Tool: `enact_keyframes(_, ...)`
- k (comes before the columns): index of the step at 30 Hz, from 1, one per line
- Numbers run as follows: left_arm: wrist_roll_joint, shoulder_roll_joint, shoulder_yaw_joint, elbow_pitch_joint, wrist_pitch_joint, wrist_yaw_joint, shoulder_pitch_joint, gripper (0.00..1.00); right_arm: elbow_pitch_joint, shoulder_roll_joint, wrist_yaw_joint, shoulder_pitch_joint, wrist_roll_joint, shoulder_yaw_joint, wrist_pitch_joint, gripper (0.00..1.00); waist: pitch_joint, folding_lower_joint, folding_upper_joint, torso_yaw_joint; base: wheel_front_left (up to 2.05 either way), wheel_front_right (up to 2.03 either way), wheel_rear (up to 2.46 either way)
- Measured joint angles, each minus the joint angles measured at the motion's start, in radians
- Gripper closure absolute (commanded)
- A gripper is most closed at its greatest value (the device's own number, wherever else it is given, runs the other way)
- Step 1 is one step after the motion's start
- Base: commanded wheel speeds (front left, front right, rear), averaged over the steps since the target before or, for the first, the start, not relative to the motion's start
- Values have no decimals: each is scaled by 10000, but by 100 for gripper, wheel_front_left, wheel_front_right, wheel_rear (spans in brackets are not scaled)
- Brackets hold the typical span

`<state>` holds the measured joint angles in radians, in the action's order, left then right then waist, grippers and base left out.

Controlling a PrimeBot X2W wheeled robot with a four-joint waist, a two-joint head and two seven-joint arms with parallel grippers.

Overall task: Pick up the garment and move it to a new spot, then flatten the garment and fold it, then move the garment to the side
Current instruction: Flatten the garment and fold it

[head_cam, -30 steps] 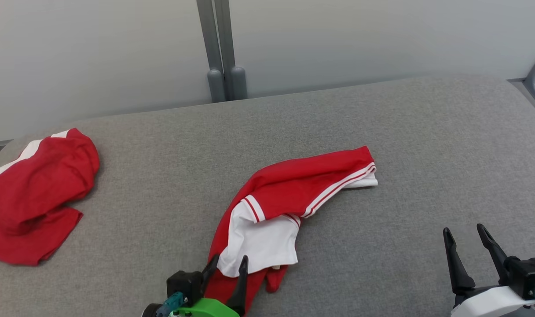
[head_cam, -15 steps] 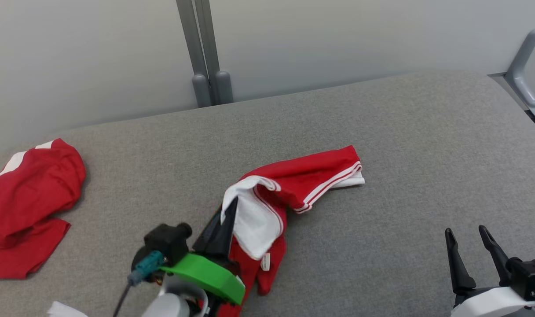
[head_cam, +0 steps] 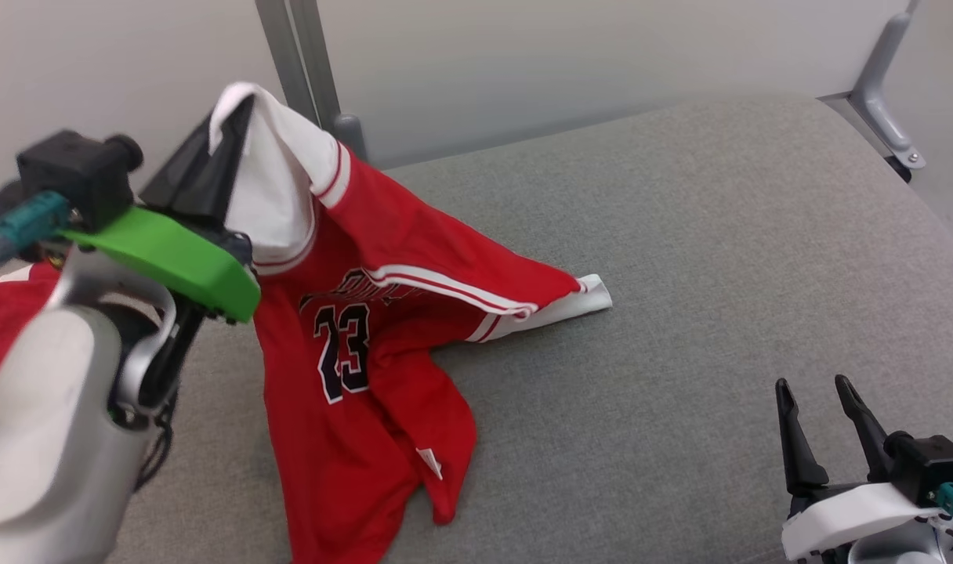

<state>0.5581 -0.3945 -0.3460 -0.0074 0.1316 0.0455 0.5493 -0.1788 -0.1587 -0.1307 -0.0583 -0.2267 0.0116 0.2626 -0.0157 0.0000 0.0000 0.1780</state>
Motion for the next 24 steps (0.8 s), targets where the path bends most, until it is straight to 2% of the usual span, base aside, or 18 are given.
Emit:
enact_keyframes(4,-453,-418,10,1244,136,226,1445,100,-50,150,0,349,-94,-84,0,0,-376,0,0,293,0,0,0)
enact_keyframes(8,-903,-568,-309,2497,40,476,2770,100,-113,242,0,636,-192,-109,0,0,-832,0,0,611,0,0,0)
enact_keyframes(16,-1919,-336,-1060,5390,-947,685,5056,98,-217,458,0,1357,-408,-234,0,0,-1938,0,0,1300,0,0,0)
enact_keyframes(17,-2002,-316,-1126,5772,-1112,686,5183,76,-244,493,0,1437,-451,-263,0,0,-2067,0,0,1397,0,0,0)
enact_keyframes(20,-2128,-255,-1223,6744,-1657,685,5431,46,-284,548,0,1554,-499,-282,0,0,-2357,0,0,1683,0,0,0)
enact_keyframes(21,-2150,-199,-1223,7056,-1852,671,5504,0,-314,550,0,1553,-504,-274,0,0,-2440,0,0,1775,0,0,0)
enact_keyframes(24,-2052,61,-1141,7931,-2050,514,5526,0,-401,554,0,1538,-499,-249,0,0,-2564,1,0,1964,0,0,0)
